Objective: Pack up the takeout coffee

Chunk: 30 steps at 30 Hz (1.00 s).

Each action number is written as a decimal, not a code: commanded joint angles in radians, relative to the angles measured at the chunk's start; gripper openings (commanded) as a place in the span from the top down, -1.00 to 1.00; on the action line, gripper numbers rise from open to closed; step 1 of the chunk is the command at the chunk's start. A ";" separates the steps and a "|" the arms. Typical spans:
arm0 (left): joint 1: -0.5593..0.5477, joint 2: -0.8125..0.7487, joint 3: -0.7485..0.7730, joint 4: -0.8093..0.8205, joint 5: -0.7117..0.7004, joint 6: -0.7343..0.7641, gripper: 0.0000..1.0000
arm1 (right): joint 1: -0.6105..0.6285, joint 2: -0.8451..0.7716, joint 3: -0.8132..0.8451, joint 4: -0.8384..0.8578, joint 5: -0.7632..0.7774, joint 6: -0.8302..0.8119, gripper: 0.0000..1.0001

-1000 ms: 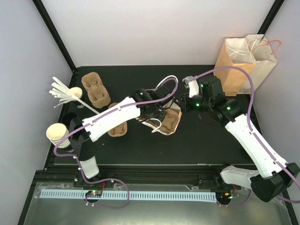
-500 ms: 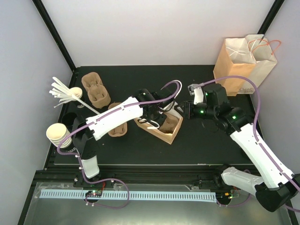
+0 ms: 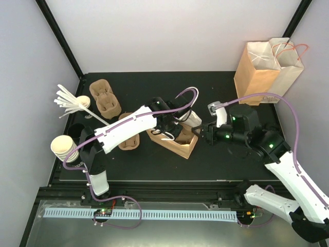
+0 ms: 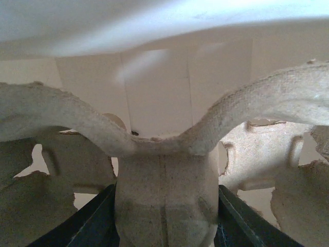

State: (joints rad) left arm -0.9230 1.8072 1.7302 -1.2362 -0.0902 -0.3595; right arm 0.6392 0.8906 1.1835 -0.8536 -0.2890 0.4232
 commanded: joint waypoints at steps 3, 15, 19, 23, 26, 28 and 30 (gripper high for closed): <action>0.006 -0.014 0.005 0.025 -0.017 -0.027 0.05 | 0.143 0.025 -0.027 0.183 -0.105 0.237 -0.18; 0.006 -0.024 -0.018 0.046 -0.014 -0.033 0.05 | 0.270 0.115 -0.053 0.289 -0.060 0.344 -0.19; 0.006 -0.028 -0.021 0.044 -0.014 -0.032 0.05 | 0.300 0.161 -0.039 0.293 -0.038 0.352 -0.12; 0.007 -0.032 -0.021 0.044 -0.016 -0.029 0.05 | 0.326 0.191 -0.027 0.302 -0.031 0.352 -0.01; 0.008 -0.031 -0.020 0.044 -0.015 -0.027 0.05 | 0.334 0.198 -0.022 0.303 -0.042 0.335 0.31; 0.009 -0.031 -0.020 0.044 -0.014 -0.027 0.05 | 0.337 0.197 -0.021 0.298 -0.052 0.322 0.47; 0.010 -0.028 -0.019 0.045 -0.014 -0.027 0.05 | 0.342 0.202 -0.021 0.297 -0.074 0.302 0.64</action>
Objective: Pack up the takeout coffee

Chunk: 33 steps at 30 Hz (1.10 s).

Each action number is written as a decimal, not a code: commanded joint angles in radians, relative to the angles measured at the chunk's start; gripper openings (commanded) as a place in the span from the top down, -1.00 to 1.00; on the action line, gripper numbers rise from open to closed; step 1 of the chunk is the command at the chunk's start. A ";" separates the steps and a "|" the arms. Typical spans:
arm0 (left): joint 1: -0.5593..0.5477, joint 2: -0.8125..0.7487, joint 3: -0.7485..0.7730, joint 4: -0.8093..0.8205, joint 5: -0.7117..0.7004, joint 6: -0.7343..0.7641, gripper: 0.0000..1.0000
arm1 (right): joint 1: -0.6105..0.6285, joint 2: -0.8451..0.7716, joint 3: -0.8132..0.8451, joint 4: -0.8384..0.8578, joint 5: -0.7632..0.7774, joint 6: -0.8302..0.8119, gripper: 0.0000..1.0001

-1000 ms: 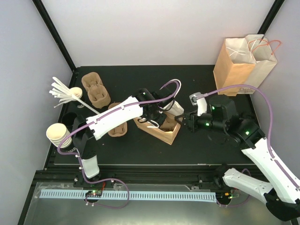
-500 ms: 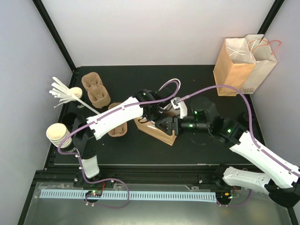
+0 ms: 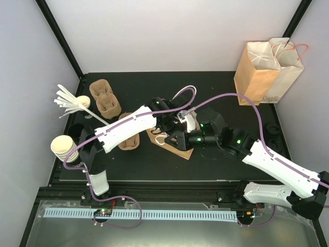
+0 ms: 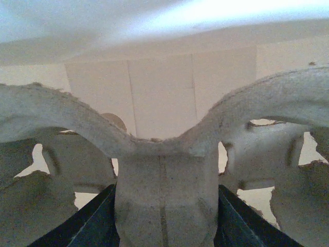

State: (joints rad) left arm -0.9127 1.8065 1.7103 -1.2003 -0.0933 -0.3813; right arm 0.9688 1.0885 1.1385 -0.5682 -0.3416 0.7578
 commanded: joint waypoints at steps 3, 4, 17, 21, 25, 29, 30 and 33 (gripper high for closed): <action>0.001 -0.023 0.003 0.013 -0.008 -0.004 0.05 | 0.032 0.022 0.036 0.001 -0.046 -0.064 0.96; 0.001 -0.022 0.003 0.015 -0.008 -0.004 0.05 | 0.042 0.034 0.042 -0.004 -0.050 -0.072 0.97; 0.005 -0.024 0.007 0.023 0.003 -0.008 0.05 | 0.088 -0.049 0.009 -0.013 0.125 -0.089 0.03; 0.005 -0.037 -0.003 0.036 0.004 -0.013 0.05 | 0.088 -0.155 -0.093 0.078 0.244 0.052 -0.48; 0.005 -0.042 -0.005 0.041 0.005 -0.017 0.05 | 0.087 -0.298 -0.255 0.249 0.311 0.217 -0.81; 0.006 -0.047 -0.009 0.044 0.003 -0.018 0.05 | 0.088 -0.366 -0.311 0.270 0.427 0.341 -0.92; 0.005 -0.048 -0.010 0.043 0.002 -0.019 0.05 | 0.088 -0.367 -0.291 0.232 0.460 0.347 -0.97; 0.006 -0.053 -0.015 0.046 0.003 -0.021 0.05 | 0.088 -0.376 -0.234 0.138 0.538 0.356 -1.00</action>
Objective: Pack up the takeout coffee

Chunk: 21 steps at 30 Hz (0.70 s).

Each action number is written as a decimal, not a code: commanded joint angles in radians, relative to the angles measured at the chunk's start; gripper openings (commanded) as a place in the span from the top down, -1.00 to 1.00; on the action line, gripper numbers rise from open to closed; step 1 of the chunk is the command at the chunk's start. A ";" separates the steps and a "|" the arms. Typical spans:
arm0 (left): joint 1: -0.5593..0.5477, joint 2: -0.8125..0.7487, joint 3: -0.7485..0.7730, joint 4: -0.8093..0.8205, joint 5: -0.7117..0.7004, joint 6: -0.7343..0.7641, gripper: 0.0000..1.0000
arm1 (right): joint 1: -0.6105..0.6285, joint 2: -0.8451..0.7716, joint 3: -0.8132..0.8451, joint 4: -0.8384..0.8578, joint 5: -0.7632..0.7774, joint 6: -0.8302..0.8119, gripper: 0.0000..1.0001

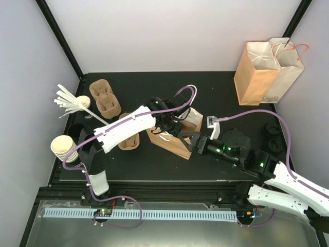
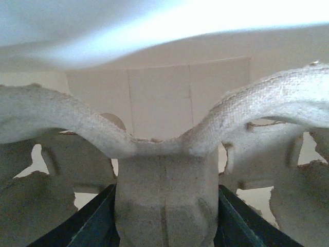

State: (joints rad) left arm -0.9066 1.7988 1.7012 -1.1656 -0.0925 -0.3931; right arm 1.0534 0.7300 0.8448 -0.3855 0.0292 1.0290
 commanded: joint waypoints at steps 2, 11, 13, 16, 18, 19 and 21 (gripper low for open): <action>-0.001 -0.047 -0.008 0.012 0.002 -0.008 0.05 | 0.003 -0.054 0.063 -0.043 0.176 0.093 -1.00; 0.000 -0.046 -0.007 0.014 0.000 -0.017 0.05 | 0.002 -0.178 -0.086 0.131 0.128 0.229 -0.77; 0.000 -0.046 -0.006 0.014 0.000 -0.018 0.05 | 0.003 -0.100 -0.049 0.106 0.058 0.277 -0.61; -0.001 -0.046 -0.007 0.014 -0.003 -0.021 0.05 | 0.004 -0.020 -0.042 0.147 -0.028 0.363 -0.41; -0.001 -0.048 -0.011 0.015 -0.004 -0.024 0.05 | 0.016 0.020 -0.048 0.180 -0.051 0.395 -0.38; -0.001 -0.048 -0.014 0.017 -0.004 -0.025 0.05 | 0.027 0.036 -0.045 0.184 -0.043 0.416 -0.37; -0.001 -0.050 -0.020 0.023 -0.003 -0.025 0.05 | 0.056 0.065 -0.036 0.194 -0.017 0.425 -0.37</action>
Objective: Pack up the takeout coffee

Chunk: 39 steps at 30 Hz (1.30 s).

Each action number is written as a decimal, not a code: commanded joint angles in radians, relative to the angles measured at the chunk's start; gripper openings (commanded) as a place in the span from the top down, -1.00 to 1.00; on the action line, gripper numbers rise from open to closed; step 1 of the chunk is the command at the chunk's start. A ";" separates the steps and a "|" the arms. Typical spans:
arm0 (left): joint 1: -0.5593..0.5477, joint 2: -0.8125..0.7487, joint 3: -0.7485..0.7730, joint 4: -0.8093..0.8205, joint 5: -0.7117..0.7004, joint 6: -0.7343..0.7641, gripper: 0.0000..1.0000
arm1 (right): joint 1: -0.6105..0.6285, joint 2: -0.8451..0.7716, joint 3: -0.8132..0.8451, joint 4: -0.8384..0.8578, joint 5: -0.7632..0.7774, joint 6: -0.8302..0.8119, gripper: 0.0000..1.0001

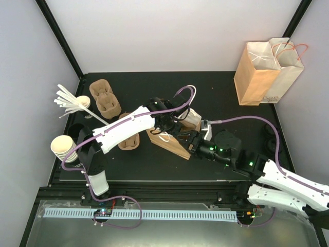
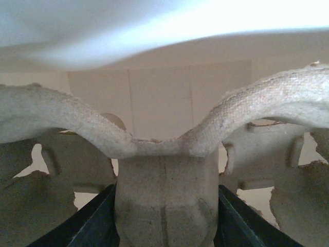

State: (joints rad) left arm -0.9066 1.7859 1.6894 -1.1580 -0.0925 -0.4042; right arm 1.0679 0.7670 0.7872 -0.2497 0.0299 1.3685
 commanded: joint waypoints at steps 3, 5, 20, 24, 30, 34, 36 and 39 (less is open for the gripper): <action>-0.001 -0.036 -0.014 0.018 0.000 -0.016 0.05 | 0.073 0.071 0.045 0.068 0.020 0.088 -0.35; 0.000 -0.035 -0.013 0.019 0.000 -0.019 0.05 | 0.076 0.098 0.055 0.087 0.020 0.095 -0.29; 0.000 -0.032 -0.003 0.016 -0.005 -0.013 0.05 | 0.078 0.182 0.095 0.096 -0.046 0.007 0.97; 0.005 -0.009 0.035 -0.003 -0.002 -0.012 0.05 | 0.084 0.202 0.095 0.064 -0.112 -0.036 0.97; 0.008 0.029 0.076 -0.023 -0.007 -0.010 0.05 | 0.130 0.240 0.111 0.075 -0.163 -0.109 0.97; 0.012 0.046 0.096 -0.025 -0.006 -0.011 0.05 | 0.154 0.304 0.177 0.045 -0.196 -0.168 0.97; 0.014 0.053 0.095 -0.019 -0.004 -0.012 0.05 | 0.159 0.323 0.202 0.035 -0.203 -0.195 0.97; 0.014 0.067 0.082 -0.016 -0.005 -0.013 0.05 | 0.162 0.326 0.217 0.049 -0.204 -0.233 0.97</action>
State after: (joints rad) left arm -0.9024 1.8225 1.7397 -1.1671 -0.0925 -0.4072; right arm 1.2144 1.0977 0.9642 -0.2028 -0.1265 1.2179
